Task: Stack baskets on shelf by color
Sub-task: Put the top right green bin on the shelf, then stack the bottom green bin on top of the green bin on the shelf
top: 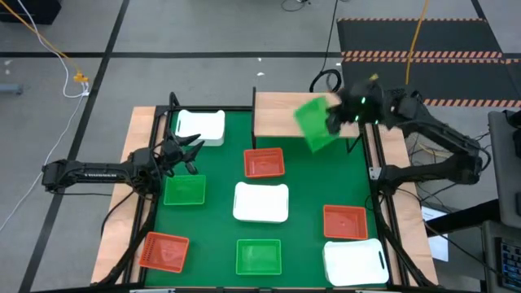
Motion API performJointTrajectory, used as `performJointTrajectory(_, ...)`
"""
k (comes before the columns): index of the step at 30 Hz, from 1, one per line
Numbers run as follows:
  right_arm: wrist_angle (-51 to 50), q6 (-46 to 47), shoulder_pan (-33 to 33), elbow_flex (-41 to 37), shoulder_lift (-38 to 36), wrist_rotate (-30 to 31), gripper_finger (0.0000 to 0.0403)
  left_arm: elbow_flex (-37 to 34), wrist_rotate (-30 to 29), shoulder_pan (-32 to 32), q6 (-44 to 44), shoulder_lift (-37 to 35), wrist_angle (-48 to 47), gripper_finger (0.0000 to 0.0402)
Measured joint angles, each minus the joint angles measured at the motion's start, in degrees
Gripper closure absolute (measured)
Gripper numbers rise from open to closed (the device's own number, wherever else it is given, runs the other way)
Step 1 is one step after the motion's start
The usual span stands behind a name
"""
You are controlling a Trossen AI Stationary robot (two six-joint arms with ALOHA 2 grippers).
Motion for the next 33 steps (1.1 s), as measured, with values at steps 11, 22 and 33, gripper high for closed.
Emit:
performJointTrajectory(11,-12.8,4.6,-26.6,0.7,7.3,-10.6,0.0388,0.0,0.0,0.0,-2.5,0.0,-0.7,0.027)
performJointTrajectory(22,-11.3,4.0,-32.2,0.6,11.4,-12.0,0.0383,0.0,0.0,0.0,-4.6,0.0,-1.7,0.027)
performJointTrajectory(33,-6.1,3.7,-32.1,0.6,10.7,-6.1,0.0307,0.0,0.0,0.0,-2.5,0.0,-2.2,0.027)
